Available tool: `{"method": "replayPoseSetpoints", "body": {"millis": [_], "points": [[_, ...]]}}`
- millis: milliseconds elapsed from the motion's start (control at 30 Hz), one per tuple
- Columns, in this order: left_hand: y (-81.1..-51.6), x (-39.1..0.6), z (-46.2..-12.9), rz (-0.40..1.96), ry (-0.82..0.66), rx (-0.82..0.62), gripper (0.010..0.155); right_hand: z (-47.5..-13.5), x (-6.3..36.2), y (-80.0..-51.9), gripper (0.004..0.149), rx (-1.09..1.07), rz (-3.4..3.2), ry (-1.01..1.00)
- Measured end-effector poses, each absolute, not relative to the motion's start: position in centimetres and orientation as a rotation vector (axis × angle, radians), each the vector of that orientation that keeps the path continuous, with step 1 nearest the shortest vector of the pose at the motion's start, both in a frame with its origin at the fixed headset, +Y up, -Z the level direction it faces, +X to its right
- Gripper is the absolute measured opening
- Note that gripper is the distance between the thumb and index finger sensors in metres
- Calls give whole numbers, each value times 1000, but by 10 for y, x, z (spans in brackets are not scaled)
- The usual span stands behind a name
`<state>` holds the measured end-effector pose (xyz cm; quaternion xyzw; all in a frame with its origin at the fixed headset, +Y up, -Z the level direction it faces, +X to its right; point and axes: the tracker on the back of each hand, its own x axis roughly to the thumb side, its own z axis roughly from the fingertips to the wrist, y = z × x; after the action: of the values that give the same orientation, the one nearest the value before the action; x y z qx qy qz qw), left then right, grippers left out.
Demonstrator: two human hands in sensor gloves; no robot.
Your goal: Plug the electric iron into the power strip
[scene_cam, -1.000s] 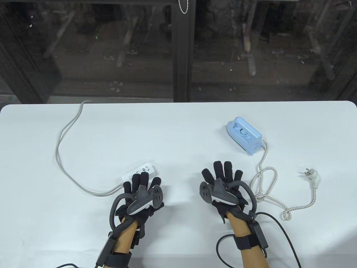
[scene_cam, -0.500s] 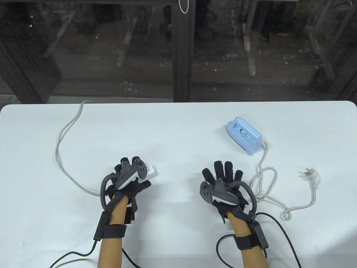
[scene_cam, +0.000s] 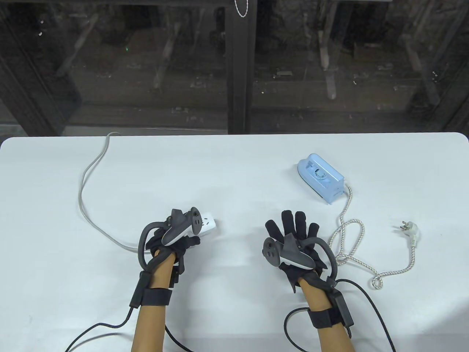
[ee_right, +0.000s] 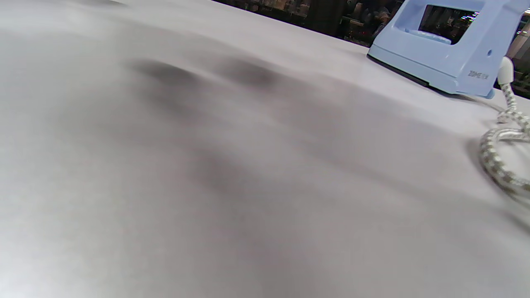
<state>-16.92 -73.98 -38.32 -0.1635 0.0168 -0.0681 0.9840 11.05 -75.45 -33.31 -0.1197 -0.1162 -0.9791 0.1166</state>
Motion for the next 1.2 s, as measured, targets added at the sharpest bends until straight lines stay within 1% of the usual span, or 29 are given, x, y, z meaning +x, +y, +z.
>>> {"method": "replayPoseSetpoints", "body": {"millis": [133,267,333,433,633,700,867,1000,1100,1200], "points": [[-724,-145,-371,-74,-89,-263,82,-333,111,-754,74,-344,-2861,-341],[-719,-125,-356,-51,-219,-266,83,-333,113,-754,74,-335,-2869,-343],[-720,-120,-349,-69,-253,-261,84,-333,115,-753,74,-326,-2878,-347],[-726,-119,-341,-98,-279,-272,85,-334,119,-754,75,-313,-2885,-358],[-752,-116,-332,-138,-322,-325,80,-336,123,-755,74,-295,-2891,-367],[-752,-115,-331,-158,-328,-292,79,-336,125,-755,74,-296,-2902,-357],[-758,-117,-332,-120,-302,-340,79,-342,135,-747,74,-257,-2945,-315],[-757,-117,-332,-121,-296,-330,78,-352,157,-731,73,-130,-3046,-251],[-757,-118,-332,-115,-293,-329,78,-361,185,-719,72,23,-3076,-222],[-758,-120,-333,-98,-286,-332,78,-371,230,-711,70,288,-3029,-181]]}}
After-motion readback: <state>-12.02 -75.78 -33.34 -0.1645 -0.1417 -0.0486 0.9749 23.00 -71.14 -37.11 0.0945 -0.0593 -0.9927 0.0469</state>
